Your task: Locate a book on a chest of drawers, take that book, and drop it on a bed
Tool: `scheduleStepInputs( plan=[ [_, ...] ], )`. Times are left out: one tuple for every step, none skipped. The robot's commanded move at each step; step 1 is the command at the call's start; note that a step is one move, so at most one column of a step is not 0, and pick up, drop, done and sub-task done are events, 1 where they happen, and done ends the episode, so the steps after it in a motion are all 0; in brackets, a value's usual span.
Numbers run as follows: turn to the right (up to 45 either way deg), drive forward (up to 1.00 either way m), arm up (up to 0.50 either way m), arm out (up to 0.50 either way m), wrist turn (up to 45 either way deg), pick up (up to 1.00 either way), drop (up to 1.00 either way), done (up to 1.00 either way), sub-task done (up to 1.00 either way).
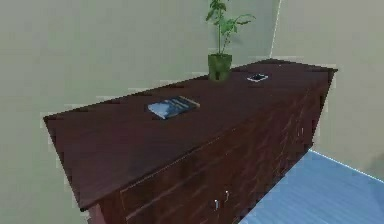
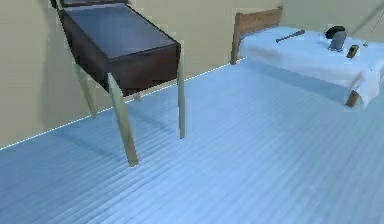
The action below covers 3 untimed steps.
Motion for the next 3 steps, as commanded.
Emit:
scheduleStepInputs(
  plan=[
    [30.0,0.00,0.00,0.00,0.0,0.00,0.00,0.00,0.00],
    [3.0,0.00,0.00,0.00,0.0,0.00,0.00,0.00,0.00],
    [0.0,0.90,0.00,0.00,0.0,0.00,0.00,0.00,0.00]
  ],
)
